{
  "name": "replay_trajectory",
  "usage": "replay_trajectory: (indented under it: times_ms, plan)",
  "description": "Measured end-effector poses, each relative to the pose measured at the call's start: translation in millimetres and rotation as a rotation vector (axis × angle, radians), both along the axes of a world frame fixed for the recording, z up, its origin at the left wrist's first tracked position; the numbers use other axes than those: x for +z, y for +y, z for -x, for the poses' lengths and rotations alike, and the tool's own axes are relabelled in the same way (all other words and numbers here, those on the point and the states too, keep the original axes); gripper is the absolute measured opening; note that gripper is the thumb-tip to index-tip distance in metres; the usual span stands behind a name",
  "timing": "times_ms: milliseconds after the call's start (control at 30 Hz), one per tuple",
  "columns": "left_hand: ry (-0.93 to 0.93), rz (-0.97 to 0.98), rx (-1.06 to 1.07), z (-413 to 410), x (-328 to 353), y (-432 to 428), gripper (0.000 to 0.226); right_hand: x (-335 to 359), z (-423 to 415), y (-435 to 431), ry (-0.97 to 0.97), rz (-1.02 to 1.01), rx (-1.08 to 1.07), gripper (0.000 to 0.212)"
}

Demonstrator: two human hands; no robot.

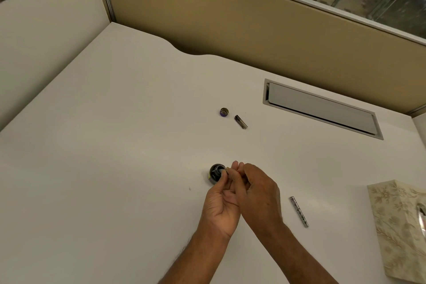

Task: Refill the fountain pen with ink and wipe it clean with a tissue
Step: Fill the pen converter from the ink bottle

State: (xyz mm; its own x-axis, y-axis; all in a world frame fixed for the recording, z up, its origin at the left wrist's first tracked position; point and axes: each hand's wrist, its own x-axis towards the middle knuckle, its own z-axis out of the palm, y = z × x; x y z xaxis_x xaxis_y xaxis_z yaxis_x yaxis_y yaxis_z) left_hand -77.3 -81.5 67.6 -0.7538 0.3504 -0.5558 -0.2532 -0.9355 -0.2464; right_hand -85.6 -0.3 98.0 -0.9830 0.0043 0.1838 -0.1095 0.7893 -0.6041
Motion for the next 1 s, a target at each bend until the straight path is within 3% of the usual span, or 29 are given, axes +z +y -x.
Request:
replay_trajectory:
  times_ms: [167,433,600,1000]
  plan:
    - [-0.014,-0.124,0.055,0.2,2.6,-0.2,0.032,1.7,-2.4,4.6,-0.035,-0.008,0.037,0.003]
    - [0.000,-0.054,0.021,-0.6,3.0,-0.4,0.037,1.5,-0.4,1.8,-0.015,-0.024,0.014,0.018]
    - [-0.022,-0.090,0.042,-0.3,4.4,-0.6,0.031,6.2,-2.3,3.2,-0.012,0.009,0.078,0.004]
    - [-0.077,-0.110,0.072,-0.8,3.9,0.5,0.025,7.5,0.1,1.3,0.060,0.030,0.164,0.017]
